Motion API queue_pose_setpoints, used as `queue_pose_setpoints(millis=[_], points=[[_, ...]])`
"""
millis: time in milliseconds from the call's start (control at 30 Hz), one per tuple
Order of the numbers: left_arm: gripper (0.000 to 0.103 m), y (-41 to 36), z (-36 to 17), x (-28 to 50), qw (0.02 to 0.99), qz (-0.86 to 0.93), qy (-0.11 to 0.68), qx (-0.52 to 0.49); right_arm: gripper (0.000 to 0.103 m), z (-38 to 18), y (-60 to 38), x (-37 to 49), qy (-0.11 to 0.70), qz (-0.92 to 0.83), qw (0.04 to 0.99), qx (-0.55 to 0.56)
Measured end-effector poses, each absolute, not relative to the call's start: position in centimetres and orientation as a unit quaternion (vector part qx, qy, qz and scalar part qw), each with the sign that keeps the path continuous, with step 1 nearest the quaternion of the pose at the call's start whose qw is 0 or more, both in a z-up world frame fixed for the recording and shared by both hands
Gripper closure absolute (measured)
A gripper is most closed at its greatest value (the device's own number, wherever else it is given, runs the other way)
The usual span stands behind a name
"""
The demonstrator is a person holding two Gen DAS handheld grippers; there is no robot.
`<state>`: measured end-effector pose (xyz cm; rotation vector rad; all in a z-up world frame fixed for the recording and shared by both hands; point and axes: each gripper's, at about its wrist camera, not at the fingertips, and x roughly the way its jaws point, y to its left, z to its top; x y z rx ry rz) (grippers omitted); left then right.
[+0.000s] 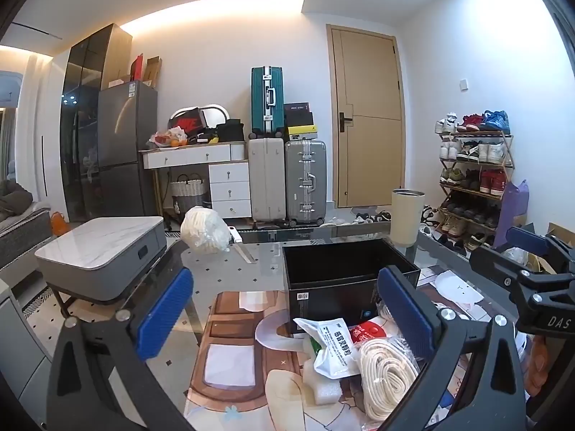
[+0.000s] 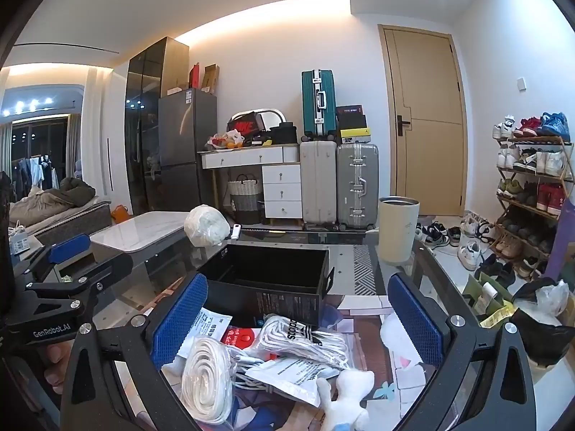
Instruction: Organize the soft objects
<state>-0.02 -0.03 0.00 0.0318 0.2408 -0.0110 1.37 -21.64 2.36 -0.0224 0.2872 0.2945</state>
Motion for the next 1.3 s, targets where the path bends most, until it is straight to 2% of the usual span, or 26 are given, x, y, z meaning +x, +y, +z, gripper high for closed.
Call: queue_pose_setpoints(millis=[267,1300], points=[[0.000,-0.4,-0.4,-0.1,0.993,-0.009,0.118,0.012,0.001,2.8,-21.7,1.0,0.123,0.154,0.980,0.001],[0.000,0.1,-0.1,0.4,0.992,-0.007,0.124,0.010,0.001,2.7,-22.0,1.3,0.134,0.145,0.980,-0.006]])
